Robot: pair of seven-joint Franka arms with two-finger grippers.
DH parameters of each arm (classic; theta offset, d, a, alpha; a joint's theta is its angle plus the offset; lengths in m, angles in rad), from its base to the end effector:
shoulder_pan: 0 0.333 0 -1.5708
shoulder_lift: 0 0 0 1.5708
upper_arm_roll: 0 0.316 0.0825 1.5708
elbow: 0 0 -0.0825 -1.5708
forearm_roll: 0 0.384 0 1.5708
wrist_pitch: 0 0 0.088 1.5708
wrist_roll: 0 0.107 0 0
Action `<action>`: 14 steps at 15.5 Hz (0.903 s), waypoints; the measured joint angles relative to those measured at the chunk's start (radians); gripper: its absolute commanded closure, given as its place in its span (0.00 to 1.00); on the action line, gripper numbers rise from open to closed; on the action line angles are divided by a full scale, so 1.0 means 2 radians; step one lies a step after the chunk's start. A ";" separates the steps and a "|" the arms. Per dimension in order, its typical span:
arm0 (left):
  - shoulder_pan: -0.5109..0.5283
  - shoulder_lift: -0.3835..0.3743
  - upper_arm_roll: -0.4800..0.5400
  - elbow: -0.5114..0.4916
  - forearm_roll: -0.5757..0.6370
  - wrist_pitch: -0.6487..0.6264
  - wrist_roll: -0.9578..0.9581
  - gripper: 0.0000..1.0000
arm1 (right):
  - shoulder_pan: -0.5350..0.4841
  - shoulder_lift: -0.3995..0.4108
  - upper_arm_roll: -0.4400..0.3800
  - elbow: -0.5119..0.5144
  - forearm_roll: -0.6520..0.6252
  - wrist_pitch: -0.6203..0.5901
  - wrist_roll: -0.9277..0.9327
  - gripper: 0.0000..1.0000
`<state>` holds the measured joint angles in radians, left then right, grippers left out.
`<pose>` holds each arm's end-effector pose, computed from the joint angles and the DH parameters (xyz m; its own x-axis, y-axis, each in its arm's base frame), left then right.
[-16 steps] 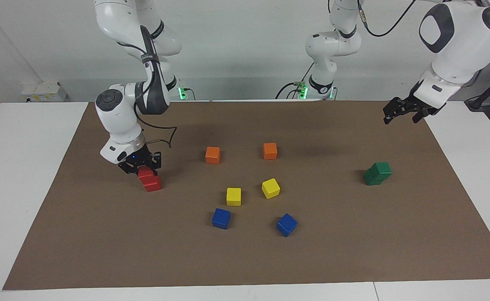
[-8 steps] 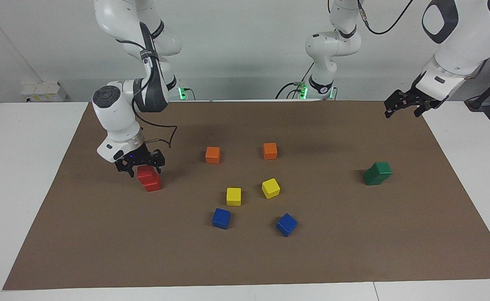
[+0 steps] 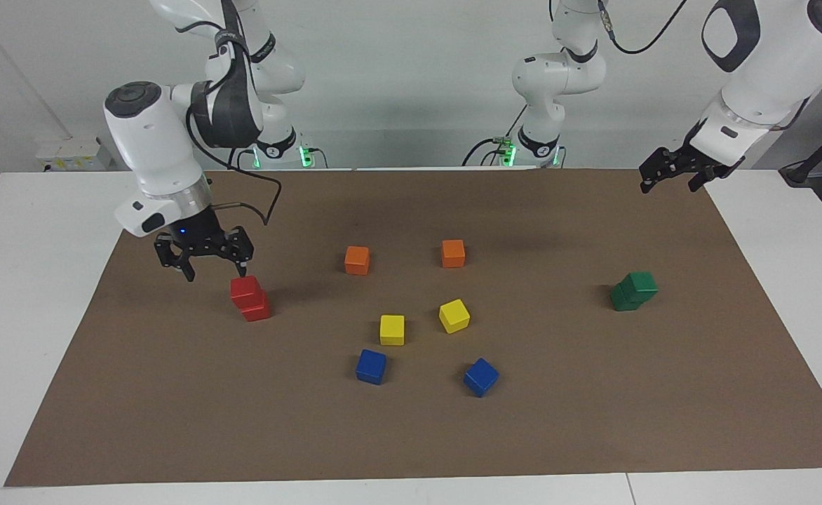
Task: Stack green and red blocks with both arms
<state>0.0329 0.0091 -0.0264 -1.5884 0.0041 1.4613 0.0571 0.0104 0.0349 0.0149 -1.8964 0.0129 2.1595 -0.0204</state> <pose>0.5441 0.0041 0.6025 0.9895 -0.0502 -0.1358 -0.0502 -0.9987 0.0039 0.5916 0.0154 0.5034 0.9733 0.0377 0.2264 0.0406 -0.9991 -0.0080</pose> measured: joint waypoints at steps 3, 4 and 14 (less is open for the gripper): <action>0.000 -0.001 0.000 -0.002 0.000 0.001 0.000 0.00 | -0.014 -0.031 0.001 0.023 0.000 -0.062 0.000 0.00; 0.000 -0.001 0.000 -0.002 0.000 0.002 0.000 0.00 | -0.020 -0.038 0.001 0.044 0.000 -0.114 0.000 0.00; -0.009 -0.001 -0.002 -0.003 0.000 0.006 0.000 0.00 | -0.010 -0.034 -0.029 0.151 0.000 -0.328 -0.001 0.00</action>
<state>0.0157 0.0063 -0.0302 -1.5946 0.0041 1.4729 0.0571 -0.0088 -0.0329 -0.0437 -1.5950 0.0130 1.5035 -0.0224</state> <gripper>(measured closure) 0.000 0.000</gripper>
